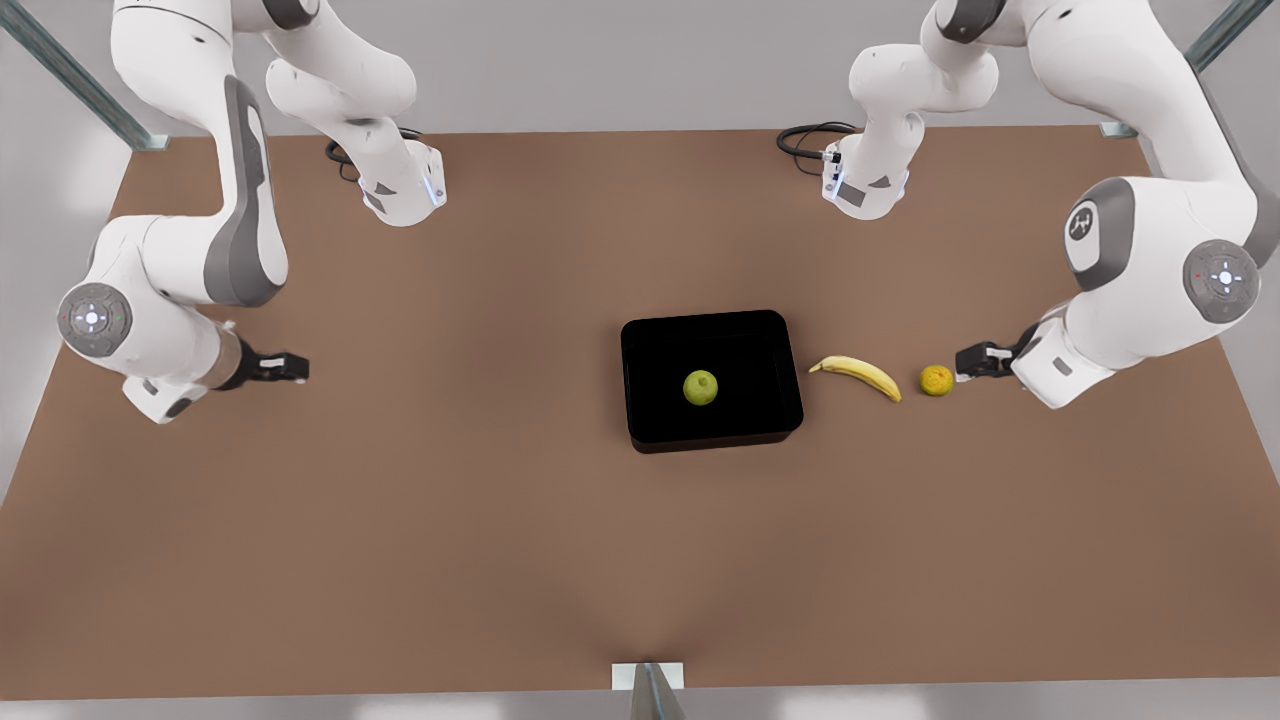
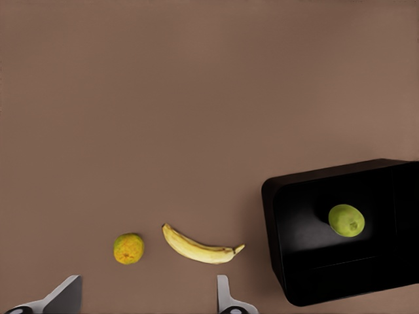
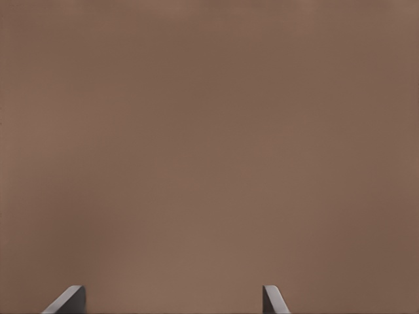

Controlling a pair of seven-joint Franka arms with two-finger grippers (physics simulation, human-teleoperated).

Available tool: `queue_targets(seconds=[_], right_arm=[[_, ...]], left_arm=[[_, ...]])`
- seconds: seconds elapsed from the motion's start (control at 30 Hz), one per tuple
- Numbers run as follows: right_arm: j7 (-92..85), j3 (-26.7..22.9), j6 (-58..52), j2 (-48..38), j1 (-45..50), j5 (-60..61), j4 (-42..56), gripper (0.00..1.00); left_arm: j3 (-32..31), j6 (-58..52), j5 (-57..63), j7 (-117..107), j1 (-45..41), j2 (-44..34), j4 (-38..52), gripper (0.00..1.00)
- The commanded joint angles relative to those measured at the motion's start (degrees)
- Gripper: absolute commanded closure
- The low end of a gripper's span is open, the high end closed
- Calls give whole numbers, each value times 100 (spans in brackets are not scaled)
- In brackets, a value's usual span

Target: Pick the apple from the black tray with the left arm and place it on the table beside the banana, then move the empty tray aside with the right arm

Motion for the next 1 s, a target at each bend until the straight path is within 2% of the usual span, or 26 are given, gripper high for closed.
queue_targets(seconds=[0.0, 0.1, 0.13, 0.2, 0.3, 0.4, 0.47, 0.53, 0.57, 0.6, 0.63, 0.73, 0.97], right_arm=[[-222, -4, 1785, 113, 5, 114, 20, 0], [-222, -4, 1812, 122, 14, 123, 29, 0], [-222, -4, 1812, 122, 23, 114, 20, 0], [-231, 4, 1812, 148, 23, 79, 20, 0], [-231, -13, 1812, 957, 5, 87, 556, 0], [-231, -13, 1812, 966, 14, 87, 556, 0], [-231, -13, 1742, 948, 5, 79, 731, 0], [-222, -13, 1557, 737, 5, 96, 776, 0], [-222, -22, 1557, 737, -4, 87, 776, 0], [-222, -31, 1557, 746, -4, 96, 776, 0], [-222, -31, 1557, 746, -4, 87, 776, 0], [-222, -31, 1557, 754, -4, 87, 776, 0], [-222, -31, 1557, 755, -4, 70, 776, 0]], left_arm=[[7, 404, 36, -707, -125, 8, -15, 0], [7, 448, -96, -734, -125, 69, -24, 0], [-19, 466, -647, -725, -134, 428, 63, 0], [-133, 474, -228, -2312, -1318, 596, 485, 0], [-125, 1678, 325, -4897, -2875, 1132, 521, 0], [-125, 2039, 589, -6692, -3579, 1633, 486, 0], [-125, 2056, 616, -6579, -3553, 1756, 337, 0], [-89, 2390, 704, -5587, -3413, 1669, -427, 0], [-89, 2801, 642, -5454, -3299, 1459, -848, 0], [-98, 3837, 318, -5445, -3263, 1090, -1735, 0], [-89, 4219, 291, -5462, -3263, 834, -2177, 0], [-107, 4192, 299, -5524, -3289, 904, -2204, 0], [-107, 4623, 448, -5488, -3324, 1669, -2204, 0]])
